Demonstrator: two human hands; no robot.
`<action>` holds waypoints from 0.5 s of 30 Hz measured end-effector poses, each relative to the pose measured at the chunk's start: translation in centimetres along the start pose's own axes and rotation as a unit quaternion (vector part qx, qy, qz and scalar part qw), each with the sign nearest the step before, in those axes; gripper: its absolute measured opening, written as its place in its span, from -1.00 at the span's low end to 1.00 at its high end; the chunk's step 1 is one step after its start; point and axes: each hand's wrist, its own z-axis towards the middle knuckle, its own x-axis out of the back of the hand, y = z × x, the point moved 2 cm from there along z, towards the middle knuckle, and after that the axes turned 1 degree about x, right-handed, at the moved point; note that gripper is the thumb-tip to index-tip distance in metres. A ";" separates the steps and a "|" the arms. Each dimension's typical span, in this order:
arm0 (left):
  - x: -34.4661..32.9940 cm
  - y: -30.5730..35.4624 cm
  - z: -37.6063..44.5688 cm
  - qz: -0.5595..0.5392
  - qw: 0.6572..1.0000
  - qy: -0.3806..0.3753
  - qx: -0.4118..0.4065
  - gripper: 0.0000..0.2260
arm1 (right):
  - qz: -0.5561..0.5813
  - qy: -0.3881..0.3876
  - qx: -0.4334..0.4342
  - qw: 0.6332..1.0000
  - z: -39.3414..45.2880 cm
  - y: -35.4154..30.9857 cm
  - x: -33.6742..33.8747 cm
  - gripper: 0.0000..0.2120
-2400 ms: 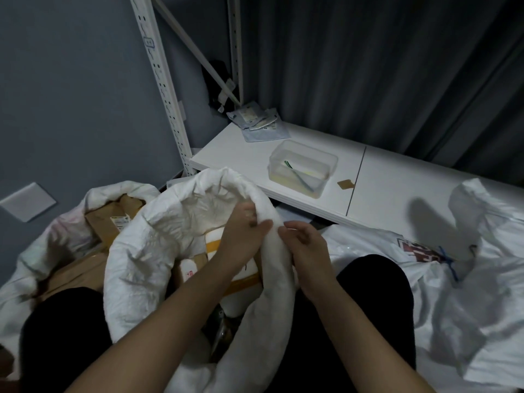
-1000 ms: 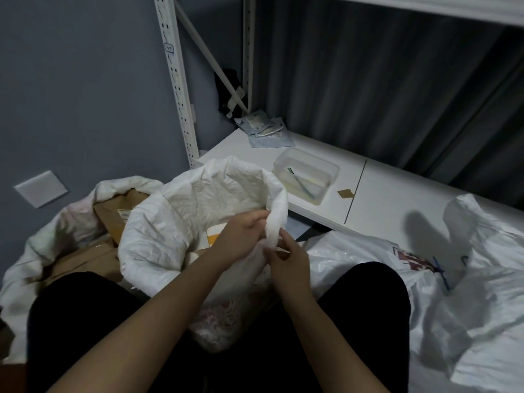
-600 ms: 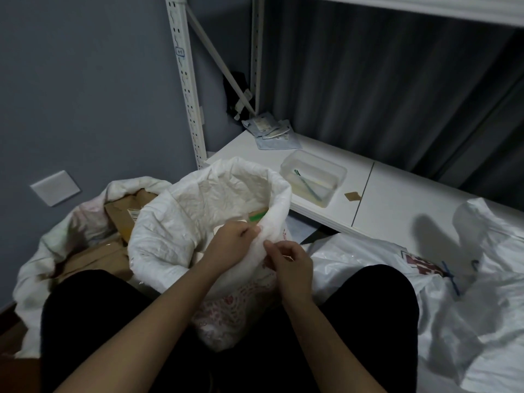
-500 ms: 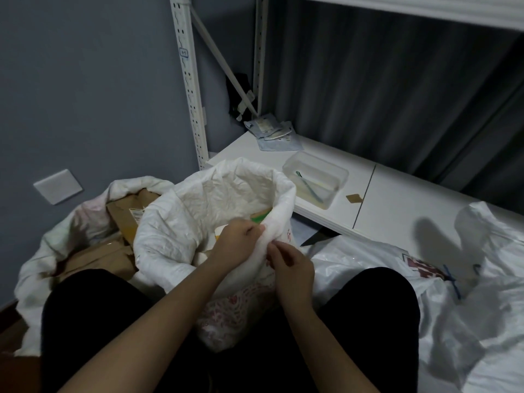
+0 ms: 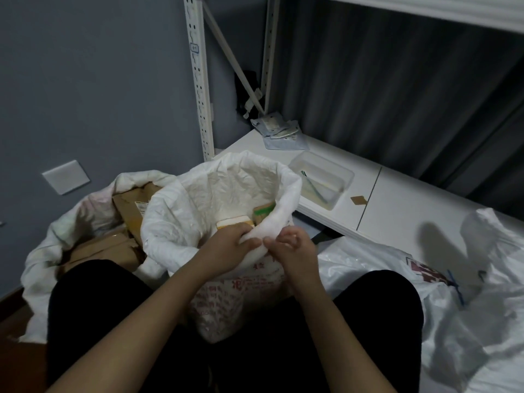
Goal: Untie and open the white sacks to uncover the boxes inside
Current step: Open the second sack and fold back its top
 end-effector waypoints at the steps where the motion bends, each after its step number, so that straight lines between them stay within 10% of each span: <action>1: 0.0 -0.2 0.0 -0.012 1.000 -0.001 -0.005 -0.85 | -0.179 0.024 0.101 0.978 0.1 -0.6 0.6 -0.70; 4: 0.0 0.1 0.1 -0.006 0.998 -0.038 -0.040 -0.87 | -0.482 -0.087 0.389 0.780 1.1 -2.8 1.3 -0.39; 8: 0.5 0.9 0.9 0.055 0.992 -0.094 -0.070 -0.81 | -0.674 -0.306 0.280 0.611 3.7 -5.6 0.5 -0.58; 11: 1.3 1.5 0.4 0.019 0.993 -0.092 -0.066 -0.68 | -0.696 -0.312 0.279 0.584 5.0 -6.9 -0.4 -0.73; 15: 1.4 0.3 0.7 0.279 0.958 -0.034 -0.064 -0.49 | -0.575 -0.359 0.189 0.710 6.3 -6.9 -0.4 -0.75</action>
